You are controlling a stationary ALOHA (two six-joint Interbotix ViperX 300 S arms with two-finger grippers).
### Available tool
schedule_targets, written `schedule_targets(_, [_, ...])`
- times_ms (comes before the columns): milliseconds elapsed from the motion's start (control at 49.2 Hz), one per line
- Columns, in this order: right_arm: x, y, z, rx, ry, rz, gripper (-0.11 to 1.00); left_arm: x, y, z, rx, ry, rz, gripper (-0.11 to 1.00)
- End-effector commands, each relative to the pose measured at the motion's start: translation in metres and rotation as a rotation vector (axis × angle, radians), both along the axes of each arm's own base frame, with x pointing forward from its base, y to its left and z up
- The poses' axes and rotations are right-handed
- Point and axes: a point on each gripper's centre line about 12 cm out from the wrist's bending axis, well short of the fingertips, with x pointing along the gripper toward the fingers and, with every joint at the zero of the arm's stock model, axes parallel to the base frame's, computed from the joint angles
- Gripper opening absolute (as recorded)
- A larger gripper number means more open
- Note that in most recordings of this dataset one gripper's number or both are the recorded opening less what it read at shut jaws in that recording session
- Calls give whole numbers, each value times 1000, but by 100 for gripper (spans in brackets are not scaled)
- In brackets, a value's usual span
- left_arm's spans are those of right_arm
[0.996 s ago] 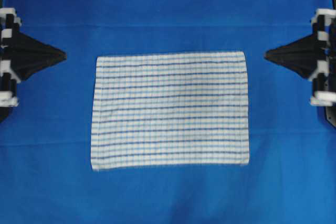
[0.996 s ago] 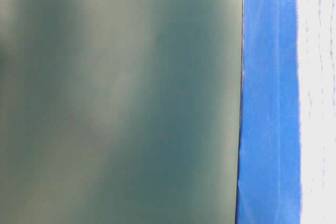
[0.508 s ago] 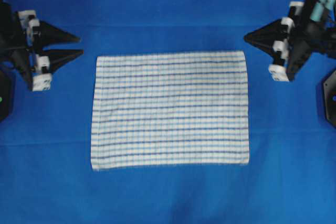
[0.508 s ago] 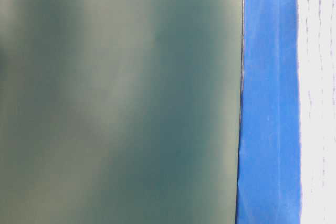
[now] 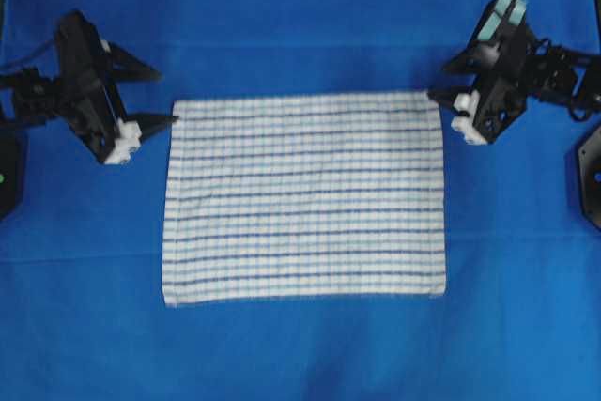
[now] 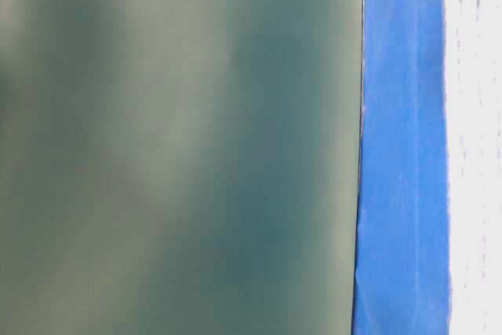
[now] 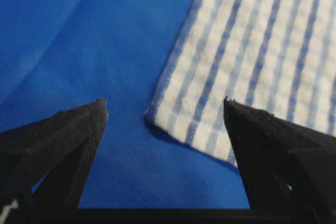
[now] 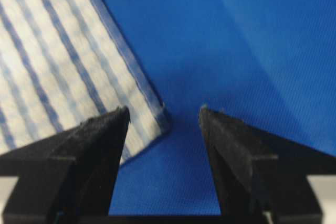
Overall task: Fold the blue towel.
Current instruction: 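Move both grippers inward to the top corners of the white striped towel, then close both grippers on the towel's top corners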
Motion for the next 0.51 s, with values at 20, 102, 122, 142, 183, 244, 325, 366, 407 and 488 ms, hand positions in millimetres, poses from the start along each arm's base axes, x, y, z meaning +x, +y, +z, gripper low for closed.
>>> schedule_targets(20, [5,-4,-7,-5,-6,-6,62,8,4,-6,1,5,3,87])
schedule_targets(102, [6,-4,-15,3,11,-8,62,11,5,-13,-7,30,3,87])
schedule_targets(122, [6,-4,-17,6,16,-9,62,11,5,-15,-9,36,3,87])
schedule_targets(142, [7,-5,-18,8,20,-9,62,12,5,-17,-10,42,3,87])
schedule_targets(183, [7,-5,-21,12,28,-9,62,12,5,-20,-14,52,3,86])
schedule_targets(244, [7,-5,-25,18,41,-10,62,12,5,-23,-18,64,3,85])
schedule_targets(325, [8,-5,-25,18,41,-10,61,12,5,-25,-20,71,3,83])
schedule_targets(366, [8,-5,-25,18,41,-10,60,12,5,-25,-21,74,3,81])
schedule_targets(407, [8,-5,-25,18,41,-9,59,12,5,-26,-23,80,3,77])
schedule_targets(488, [8,-5,-25,19,44,-8,49,11,4,-27,-28,93,3,62])
